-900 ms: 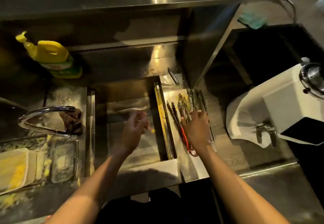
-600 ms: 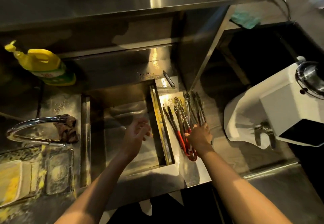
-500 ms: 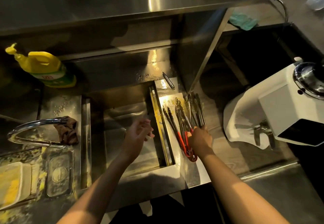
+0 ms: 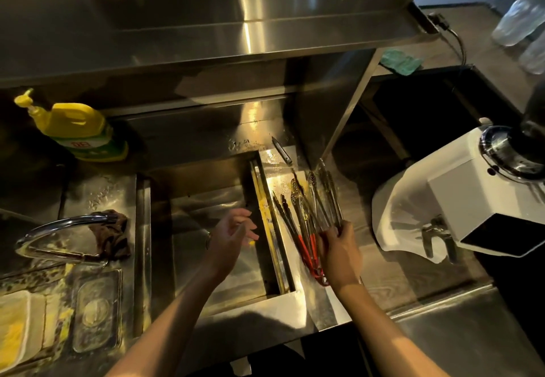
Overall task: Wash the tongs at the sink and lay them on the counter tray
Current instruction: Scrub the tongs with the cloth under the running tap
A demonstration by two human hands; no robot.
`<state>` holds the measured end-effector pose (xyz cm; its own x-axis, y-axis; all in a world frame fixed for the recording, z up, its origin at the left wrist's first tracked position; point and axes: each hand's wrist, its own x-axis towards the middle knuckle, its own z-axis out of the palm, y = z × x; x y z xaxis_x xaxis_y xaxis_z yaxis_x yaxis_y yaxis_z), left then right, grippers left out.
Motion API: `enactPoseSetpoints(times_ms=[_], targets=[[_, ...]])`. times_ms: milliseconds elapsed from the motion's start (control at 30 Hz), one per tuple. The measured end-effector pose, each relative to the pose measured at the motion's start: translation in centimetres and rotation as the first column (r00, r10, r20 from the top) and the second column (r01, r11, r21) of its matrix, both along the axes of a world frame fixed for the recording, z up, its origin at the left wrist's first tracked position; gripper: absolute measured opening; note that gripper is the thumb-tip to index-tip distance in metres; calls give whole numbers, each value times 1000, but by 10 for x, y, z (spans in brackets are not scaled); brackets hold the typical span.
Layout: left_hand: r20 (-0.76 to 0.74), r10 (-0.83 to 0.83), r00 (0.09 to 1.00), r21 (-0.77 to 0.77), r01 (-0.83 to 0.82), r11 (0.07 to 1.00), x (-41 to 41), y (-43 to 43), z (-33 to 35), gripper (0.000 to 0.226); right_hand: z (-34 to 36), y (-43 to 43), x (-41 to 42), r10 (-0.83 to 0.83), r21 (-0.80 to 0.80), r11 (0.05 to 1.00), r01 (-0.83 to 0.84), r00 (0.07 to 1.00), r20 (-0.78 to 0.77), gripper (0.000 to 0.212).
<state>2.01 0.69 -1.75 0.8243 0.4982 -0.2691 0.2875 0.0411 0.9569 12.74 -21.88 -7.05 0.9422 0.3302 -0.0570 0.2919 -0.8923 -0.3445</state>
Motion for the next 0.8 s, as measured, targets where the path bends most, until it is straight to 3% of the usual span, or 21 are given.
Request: enactPoseSetpoints(times_ms=[133, 233, 567, 667, 800], targets=[[6, 56, 998, -51, -56, 997, -13, 19, 3, 14, 12, 18, -16, 90, 62, 994, -91, 996, 23, 17], [-16, 143, 990, -92, -144, 985, -31, 38, 1, 14, 6, 45, -25, 215, 23, 976, -218, 971, 103, 23], [-77, 383, 920, -7, -385, 923, -110, 114, -27, 5, -6, 164, -75, 457, 184, 866, -464, 886, 80, 22], [-67, 432, 899, 46, -430, 902, -129, 130, -34, 5, -8, 190, -89, 484, 221, 854, -472, 875, -2, 20], [-107, 459, 882, 125, -446, 886, -162, 153, -41, 6, -7, 221, -105, 510, 370, 836, -405, 823, -250, 26]])
